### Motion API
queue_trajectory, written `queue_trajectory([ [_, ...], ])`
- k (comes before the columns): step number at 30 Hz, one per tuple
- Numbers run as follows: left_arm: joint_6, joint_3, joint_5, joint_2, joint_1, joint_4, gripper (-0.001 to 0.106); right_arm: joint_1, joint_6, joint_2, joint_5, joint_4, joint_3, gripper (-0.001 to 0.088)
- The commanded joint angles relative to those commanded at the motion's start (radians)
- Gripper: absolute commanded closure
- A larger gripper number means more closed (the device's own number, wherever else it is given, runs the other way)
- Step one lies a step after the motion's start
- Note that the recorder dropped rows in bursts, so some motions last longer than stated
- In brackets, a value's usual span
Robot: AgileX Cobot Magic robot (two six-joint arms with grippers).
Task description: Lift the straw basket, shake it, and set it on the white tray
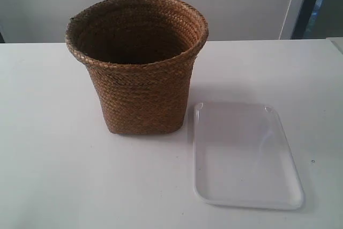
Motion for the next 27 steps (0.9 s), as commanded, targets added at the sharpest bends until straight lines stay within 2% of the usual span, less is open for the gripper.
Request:
queue_trajectory([
  [4, 0.000, 0.000, 0.000, 0.000, 0.041, 0.000, 0.105, 0.000, 0.002, 0.000, -0.027, 0.004, 0.000, 0.0868],
  [7, 0.007, 0.000, -0.027, 0.000, 0.043, 0.000, 0.105, 0.000, 0.039, 0.000, -0.198, 0.009, 0.000, 0.0868],
  [8, 0.007, 0.000, -0.045, 0.000, 0.043, 0.000, 0.105, 0.000, 0.094, 0.000, -0.310, 0.009, 0.000, 0.0868],
  [10, 0.007, 0.000, -0.070, 0.000, 0.043, 0.000, 0.105, 0.000, 0.099, 0.000, -0.407, 0.009, 0.000, 0.0868],
  [13, 0.007, 0.000, -0.102, 0.000, 0.043, 0.000, 0.105, 0.000, 0.099, 0.000, -0.433, 0.009, 0.000, 0.0868],
  [15, -0.034, 0.000, -0.139, 0.000, 0.043, -0.036, 0.105, 0.000, 0.101, 0.000, -0.445, 0.009, 0.000, 0.0868],
  [17, -0.237, 0.000, -0.203, 0.000, 0.043, -0.171, 0.105, 0.000, 0.330, 0.000, -0.514, 0.029, 0.000, 0.0868],
  [19, -0.316, 0.000, -0.260, 0.000, 0.043, -0.207, 0.105, 0.000, 0.430, 0.000, -0.581, 0.029, 0.000, 0.0868],
  [24, -0.323, 0.000, -0.336, 0.000, 0.043, -0.207, 0.105, 0.000, 0.429, 0.000, -0.602, 0.029, 0.000, 0.0868],
  [27, -0.372, 0.000, -0.469, 0.000, 0.043, -0.207, 0.105, 0.000, 0.466, 0.000, -0.614, 0.034, 0.000, 0.0868],
])
